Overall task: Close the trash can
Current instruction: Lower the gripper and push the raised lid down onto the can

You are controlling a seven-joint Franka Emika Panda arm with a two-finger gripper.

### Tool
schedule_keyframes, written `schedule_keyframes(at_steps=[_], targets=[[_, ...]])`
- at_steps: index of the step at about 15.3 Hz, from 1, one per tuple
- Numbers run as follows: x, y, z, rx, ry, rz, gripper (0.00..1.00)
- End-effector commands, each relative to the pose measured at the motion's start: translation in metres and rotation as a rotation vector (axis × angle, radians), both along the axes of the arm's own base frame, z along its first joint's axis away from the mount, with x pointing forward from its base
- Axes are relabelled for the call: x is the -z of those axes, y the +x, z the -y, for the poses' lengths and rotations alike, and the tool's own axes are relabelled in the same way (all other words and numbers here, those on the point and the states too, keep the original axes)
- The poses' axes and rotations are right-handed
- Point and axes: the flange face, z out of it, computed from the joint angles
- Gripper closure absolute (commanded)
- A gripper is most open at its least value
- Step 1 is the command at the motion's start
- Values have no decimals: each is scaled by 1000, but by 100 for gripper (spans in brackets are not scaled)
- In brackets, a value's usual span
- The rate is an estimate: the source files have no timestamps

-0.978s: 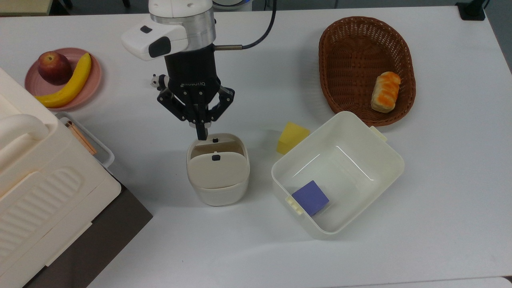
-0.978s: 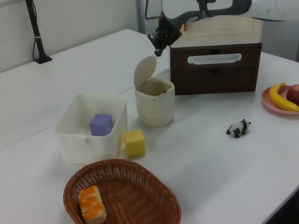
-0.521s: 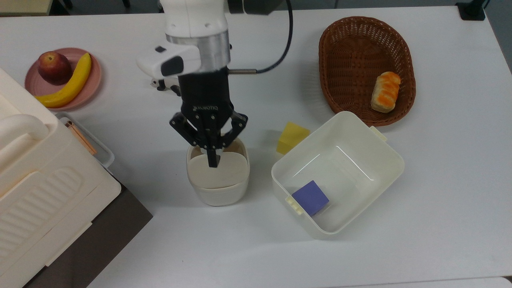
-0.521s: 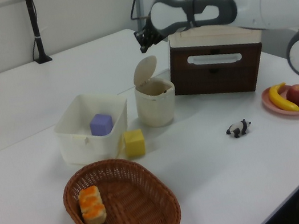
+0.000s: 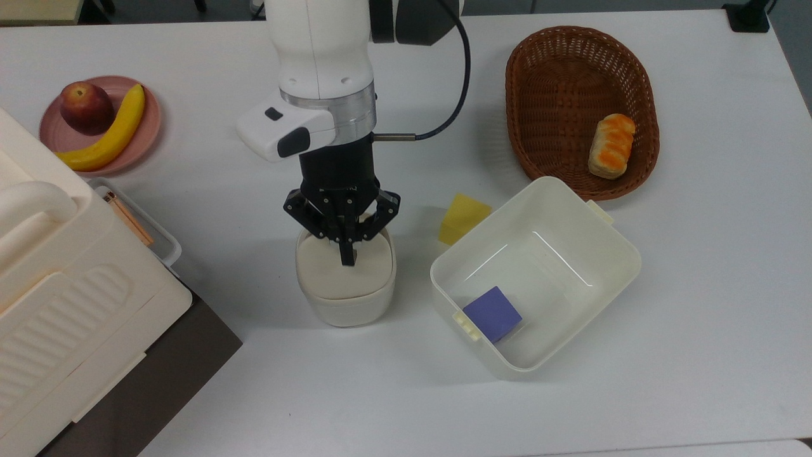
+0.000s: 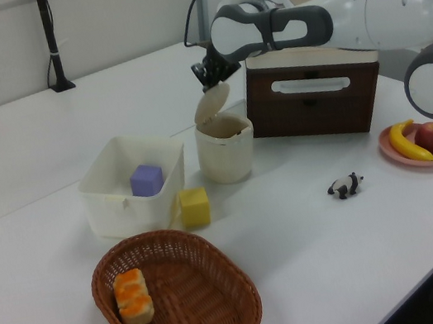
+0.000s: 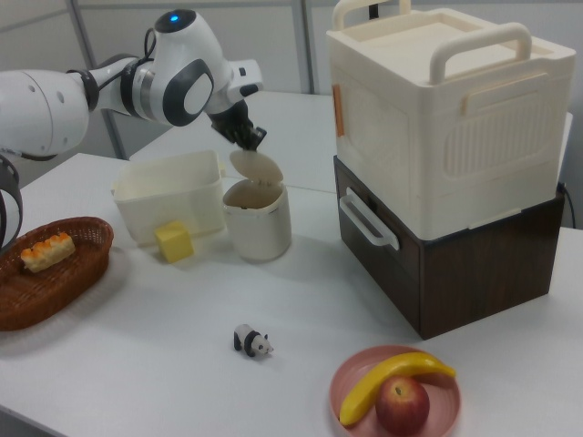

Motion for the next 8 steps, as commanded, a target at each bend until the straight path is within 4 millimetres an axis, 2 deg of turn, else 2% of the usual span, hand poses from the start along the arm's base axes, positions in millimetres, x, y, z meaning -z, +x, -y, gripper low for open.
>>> schedule_keyframes(at_steps=[1,3,6,8], targets=[[-6,-20,13,-69,-26,-149,100],[-1,-20,7,-77,-27,-168,100],[42,-20,-2,-92,-44,-234,100],[55,-19,-3,-94,-46,-254,100]])
